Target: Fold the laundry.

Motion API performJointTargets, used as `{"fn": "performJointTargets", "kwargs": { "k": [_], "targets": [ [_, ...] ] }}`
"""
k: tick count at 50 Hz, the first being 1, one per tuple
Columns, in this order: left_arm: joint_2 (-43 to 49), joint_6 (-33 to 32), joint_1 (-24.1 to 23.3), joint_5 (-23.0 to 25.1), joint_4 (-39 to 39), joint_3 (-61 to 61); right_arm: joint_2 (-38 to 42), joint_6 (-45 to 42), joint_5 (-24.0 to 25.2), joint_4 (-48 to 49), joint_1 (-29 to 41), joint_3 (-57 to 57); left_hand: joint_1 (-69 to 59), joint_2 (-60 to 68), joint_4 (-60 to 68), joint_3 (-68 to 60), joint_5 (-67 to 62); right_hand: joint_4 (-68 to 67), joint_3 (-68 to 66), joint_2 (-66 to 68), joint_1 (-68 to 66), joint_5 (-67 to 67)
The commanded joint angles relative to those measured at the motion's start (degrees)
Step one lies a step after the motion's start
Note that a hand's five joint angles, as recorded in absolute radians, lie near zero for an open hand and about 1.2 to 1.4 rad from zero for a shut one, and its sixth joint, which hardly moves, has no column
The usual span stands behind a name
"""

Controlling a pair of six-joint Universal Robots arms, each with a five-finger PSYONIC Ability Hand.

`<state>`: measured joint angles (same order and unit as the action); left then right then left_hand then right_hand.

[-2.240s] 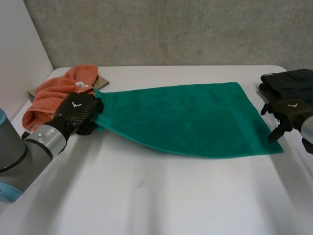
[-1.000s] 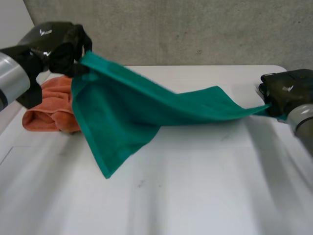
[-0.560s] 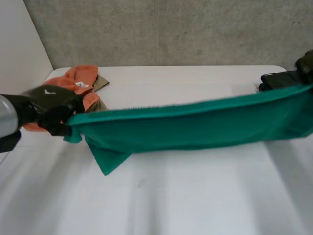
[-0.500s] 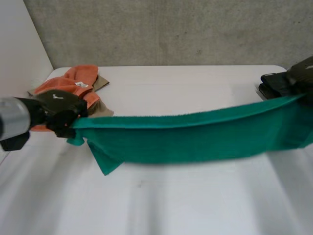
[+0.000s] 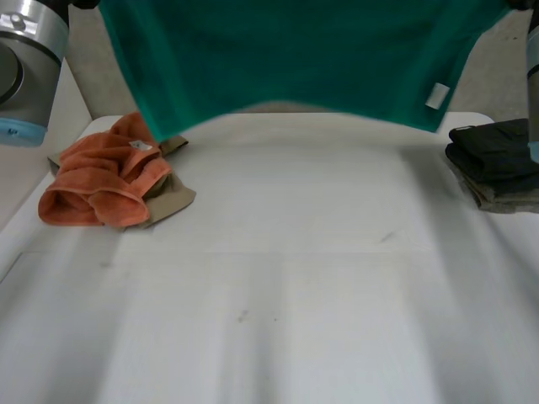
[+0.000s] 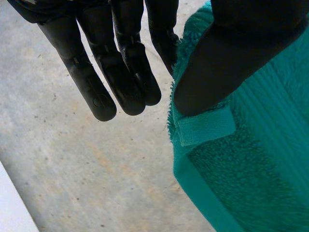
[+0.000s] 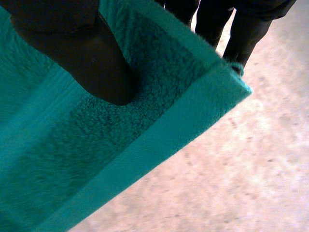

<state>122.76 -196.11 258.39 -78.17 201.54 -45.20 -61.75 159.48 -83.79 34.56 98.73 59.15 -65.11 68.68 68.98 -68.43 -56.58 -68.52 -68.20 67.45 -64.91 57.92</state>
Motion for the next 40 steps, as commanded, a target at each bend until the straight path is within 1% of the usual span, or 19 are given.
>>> {"fn": "performJointTargets", "kwargs": {
  "k": [1,8,13,16,17,18,20,21,22,24,25,26,28,29,30,33,36,37,40],
  "targets": [
    [-0.2,0.7,0.4,2.9,-1.2,-8.7,3.2,-0.7,2.5,-9.9,1.6,1.1,-14.9,11.3,11.0,-11.6,-13.4,-11.5,-11.8,12.5,-15.1,12.1],
    [0.7,-1.3,1.2,7.6,-1.4,-21.7,7.7,-3.4,4.1,-18.3,1.6,3.2,-14.9,11.3,11.0,-11.6,-13.4,-11.5,-11.8,12.5,-15.1,12.1],
    [0.1,-4.4,2.1,9.9,-4.0,-31.9,8.1,-8.7,4.6,-26.7,1.3,6.8,-14.9,11.3,11.0,-11.6,-13.4,-11.5,-11.8,12.5,-15.1,12.1],
    [-3.0,-7.2,2.9,10.3,-9.7,-39.9,5.5,-13.6,4.8,-34.1,-0.1,11.1,-14.9,11.3,11.0,-11.6,-13.4,-11.5,-11.8,12.5,-15.1,12.1],
    [-5.4,-8.5,3.7,10.3,-13.6,-44.1,4.5,-15.0,4.9,-36.2,-0.7,12.4,-14.9,11.3,11.0,-11.6,-13.4,-11.5,-11.8,12.5,-15.1,12.1],
    [-6.8,-9.2,4.1,10.4,-15.6,-46.4,2.4,-17.8,4.9,-40.5,-1.9,15.0,-14.9,11.3,11.0,-11.6,-13.4,-11.5,-11.8,12.5,-15.1,12.1],
    [-9.9,-10.9,5.2,10.5,-19.9,-50.8,0.0,-20.9,4.9,-44.8,-3.2,17.7,-14.9,11.3,11.0,-11.6,-13.4,-11.5,-11.8,12.5,-15.1,12.1],
    [-13.3,-13.2,6.5,10.9,-24.1,-54.9,-1.3,-22.5,4.9,-47.2,-3.9,19.2,-14.9,11.3,11.0,-11.6,-13.4,-11.5,-11.8,12.5,-15.1,12.1],
    [-15.0,-14.5,7.1,11.3,-26.3,-56.7,-4.0,-26.2,4.7,-52.2,-5.3,22.6,-14.9,11.3,11.0,-11.6,-13.4,-11.5,-11.8,12.5,-15.1,12.1],
    [-18.6,-17.7,8.4,12.0,-30.7,-60.4,-7.2,-30.4,4.7,-57.5,-7.0,26.0,-14.9,11.3,11.0,-11.6,-13.4,-11.5,-11.8,12.5,-15.1,12.1],
    [-22.2,-20.6,10.0,12.8,-35.5,-63.6,-8.9,-32.9,4.9,-59.8,-7.9,27.8,-14.9,11.3,11.0,-11.6,-13.4,-11.5,-11.8,12.5,-15.1,12.1],
    [-24.0,-22.4,10.8,13.2,-38.6,-65.1,-12.3,-38.0,5.1,-63.5,-10.1,31.2,-14.9,11.3,11.0,-11.6,-13.4,-11.5,-11.8,12.5,-15.1,12.1],
    [-27.0,-25.4,12.0,13.8,-43.6,-67.5,-15.5,-42.7,6.1,-64.9,-12.1,34.1,-14.9,11.3,11.0,-11.6,-13.4,-11.5,-11.8,12.5,-15.1,12.1],
    [-29.7,-28.6,13.3,14.4,-48.8,-69.2,-16.8,-44.9,6.8,-64.9,-12.9,35.4,-14.9,11.3,11.0,-11.6,-13.4,-11.5,-11.8,12.5,-15.1,12.1],
    [-30.8,-30.0,13.8,14.8,-51.3,-69.8,-19.3,-48.1,8.4,-64.4,-13.8,37.4,-14.9,11.3,11.0,-11.6,-13.4,-11.5,-11.8,12.5,-15.1,12.1],
    [-33.6,-34.8,15.6,16.2,-58.4,-71.1,-20.5,-49.2,10.0,-63.8,-14.6,38.9,-14.9,11.3,11.0,-11.6,-13.4,-11.5,-11.8,12.5,-15.1,12.1],
    [-33.7,-36.8,15.9,17.9,-58.8,-70.7,-19.6,-48.3,10.8,-63.0,-15.0,39.5,-14.9,11.3,11.0,-11.6,-13.4,-11.5,-11.8,12.5,-15.1,12.1],
    [-33.1,-37.3,15.8,18.8,-57.5,-69.9,-18.8,-48.0,10.8,-62.6,-15.0,39.5,-14.9,11.3,11.0,-11.6,-13.4,-11.5,-11.8,12.5,-15.1,12.1],
    [-30.9,-37.1,15.1,19.5,-54.5,-67.8,-14.8,-45.2,10.5,-59.6,-13.3,36.9,-14.9,11.3,11.0,-11.6,-13.4,-11.5,-11.8,12.5,-15.1,12.1]
  ]
}}
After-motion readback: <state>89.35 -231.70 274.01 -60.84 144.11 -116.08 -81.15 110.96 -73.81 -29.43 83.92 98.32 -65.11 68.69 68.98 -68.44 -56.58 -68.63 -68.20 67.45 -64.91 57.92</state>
